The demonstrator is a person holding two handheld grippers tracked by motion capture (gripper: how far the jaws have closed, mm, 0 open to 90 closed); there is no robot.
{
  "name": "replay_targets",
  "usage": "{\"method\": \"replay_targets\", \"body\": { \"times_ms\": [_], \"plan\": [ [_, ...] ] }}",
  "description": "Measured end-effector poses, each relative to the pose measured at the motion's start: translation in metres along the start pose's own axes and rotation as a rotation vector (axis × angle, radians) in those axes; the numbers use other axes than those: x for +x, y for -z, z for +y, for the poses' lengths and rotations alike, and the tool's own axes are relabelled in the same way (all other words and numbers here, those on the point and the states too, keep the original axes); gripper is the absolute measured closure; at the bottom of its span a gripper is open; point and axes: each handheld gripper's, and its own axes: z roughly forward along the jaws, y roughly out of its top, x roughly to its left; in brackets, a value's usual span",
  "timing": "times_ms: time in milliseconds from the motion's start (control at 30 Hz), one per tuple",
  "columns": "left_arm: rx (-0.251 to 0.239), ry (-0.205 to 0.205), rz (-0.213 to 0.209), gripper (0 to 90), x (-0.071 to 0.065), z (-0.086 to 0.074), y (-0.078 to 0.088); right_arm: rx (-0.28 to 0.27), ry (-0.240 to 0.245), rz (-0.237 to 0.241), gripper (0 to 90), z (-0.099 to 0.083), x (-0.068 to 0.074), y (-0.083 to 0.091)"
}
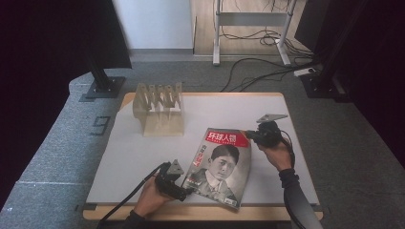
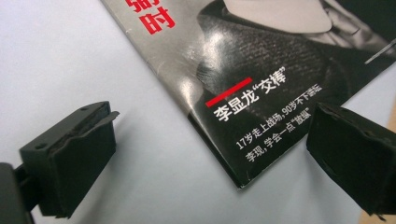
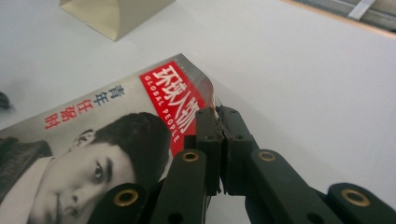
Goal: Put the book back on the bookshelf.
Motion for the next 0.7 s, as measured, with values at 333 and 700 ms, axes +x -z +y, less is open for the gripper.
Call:
{"method": "replay_targets", "body": {
  "times_ms": [333,700],
  "plan": [
    [-0.032,-0.011,-0.062,7.8,0.017,0.028,0.009,-0.033,0.096,0.013,86.4,0.03,0.017,0.013],
    [-0.031,-0.03,-0.108,14.1,0.031,0.045,0.004,-0.096,0.172,0.02,86.4,0.058,0.031,0.039]
  ]
}}
